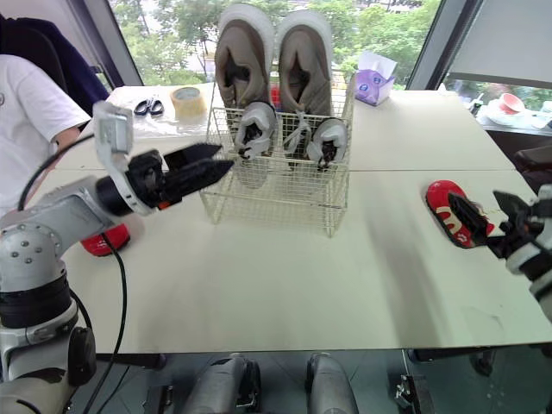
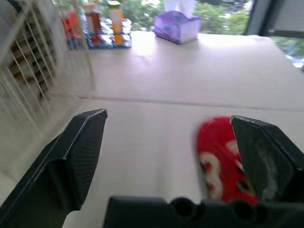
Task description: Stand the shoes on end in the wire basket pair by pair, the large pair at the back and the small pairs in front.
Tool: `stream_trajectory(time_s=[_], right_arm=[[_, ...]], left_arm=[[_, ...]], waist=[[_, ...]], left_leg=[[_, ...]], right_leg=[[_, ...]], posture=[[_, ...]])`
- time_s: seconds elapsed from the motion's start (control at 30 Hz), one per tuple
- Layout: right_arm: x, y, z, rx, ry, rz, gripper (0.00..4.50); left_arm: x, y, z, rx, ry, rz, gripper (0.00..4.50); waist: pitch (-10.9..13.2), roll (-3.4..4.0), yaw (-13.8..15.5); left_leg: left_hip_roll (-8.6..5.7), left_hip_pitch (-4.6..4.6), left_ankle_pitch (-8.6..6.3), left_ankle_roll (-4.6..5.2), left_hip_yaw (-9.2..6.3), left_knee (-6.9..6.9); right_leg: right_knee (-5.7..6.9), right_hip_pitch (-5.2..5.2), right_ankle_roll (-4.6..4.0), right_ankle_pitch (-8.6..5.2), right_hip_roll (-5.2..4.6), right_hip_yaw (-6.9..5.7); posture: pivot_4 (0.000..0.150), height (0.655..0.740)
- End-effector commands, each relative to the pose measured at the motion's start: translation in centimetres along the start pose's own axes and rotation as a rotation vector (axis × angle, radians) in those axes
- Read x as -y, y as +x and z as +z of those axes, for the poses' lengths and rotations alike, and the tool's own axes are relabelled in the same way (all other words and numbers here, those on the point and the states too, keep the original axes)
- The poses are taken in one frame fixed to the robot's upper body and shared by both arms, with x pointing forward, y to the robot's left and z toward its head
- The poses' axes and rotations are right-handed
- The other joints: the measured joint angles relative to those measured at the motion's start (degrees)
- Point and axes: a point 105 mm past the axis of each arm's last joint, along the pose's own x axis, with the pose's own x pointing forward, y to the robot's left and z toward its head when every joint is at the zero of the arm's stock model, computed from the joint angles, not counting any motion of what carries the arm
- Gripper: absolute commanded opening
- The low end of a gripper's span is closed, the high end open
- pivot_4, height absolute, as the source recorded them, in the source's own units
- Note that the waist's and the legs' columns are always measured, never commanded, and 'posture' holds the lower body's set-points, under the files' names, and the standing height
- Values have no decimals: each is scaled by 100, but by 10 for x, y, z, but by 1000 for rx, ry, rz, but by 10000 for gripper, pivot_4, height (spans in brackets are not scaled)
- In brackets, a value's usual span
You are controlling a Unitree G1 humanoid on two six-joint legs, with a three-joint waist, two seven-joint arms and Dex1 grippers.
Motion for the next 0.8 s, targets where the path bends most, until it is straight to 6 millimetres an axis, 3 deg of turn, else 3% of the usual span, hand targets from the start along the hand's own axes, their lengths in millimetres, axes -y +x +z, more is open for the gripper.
stream_trajectory(time_s=[0.03, 0.23, 0.37, 0.5, 0.63, 0.8], right_arm=[[-1, -17, -2, 50, -49, -69, 45000], [11, -23, -37, 25, -7, -161, 45000], [21, -19, -46, 23, -11, -185, 45000], [36, 1, -63, 10, 20, -198, 45000], [44, 14, -69, 13, 17, -192, 45000], [63, 55, -71, 9, 14, -171, 45000]], left_arm=[[14, 4, -9, -43, -34, -75, 44606], [14, 1, -33, -172, -62, -85, 44606], [14, -1, -37, -213, -37, -87, 44606], [14, -1, -36, -220, -12, -69, 44606], [14, -1, -35, -218, -3, -59, 44606], [12, -4, -33, -217, 17, -27, 44606]], waist=[[-1, 2, -11], [-9, 19, 1], [-10, 24, 9], [-10, 26, 6], [-8, 38, 19], [-7, 39, -42]], left_leg=[[1, 7, -8, 14, 0, -2], [6, 58, -16, 17, -1, -12], [6, 58, -17, 18, 0, -17], [4, 57, -17, 18, 0, -18], [4, 57, -17, 19, 0, -23], [2, 57, -15, 21, 3, -22]], right_leg=[[0, 3, -3, -2, 3, 2], [-2, 45, -60, -32, 6, 6], [-3, 41, -73, -37, 4, 9], [-5, 41, -78, -37, 0, 10], [-6, 38, -80, -38, -1, 11], [-6, 38, -83, -40, 0, 13]], posture=[[1500, 7400], [1500, 7400], [1500, 7400], [1500, 7400], [1500, 7400], [1500, 7400]])
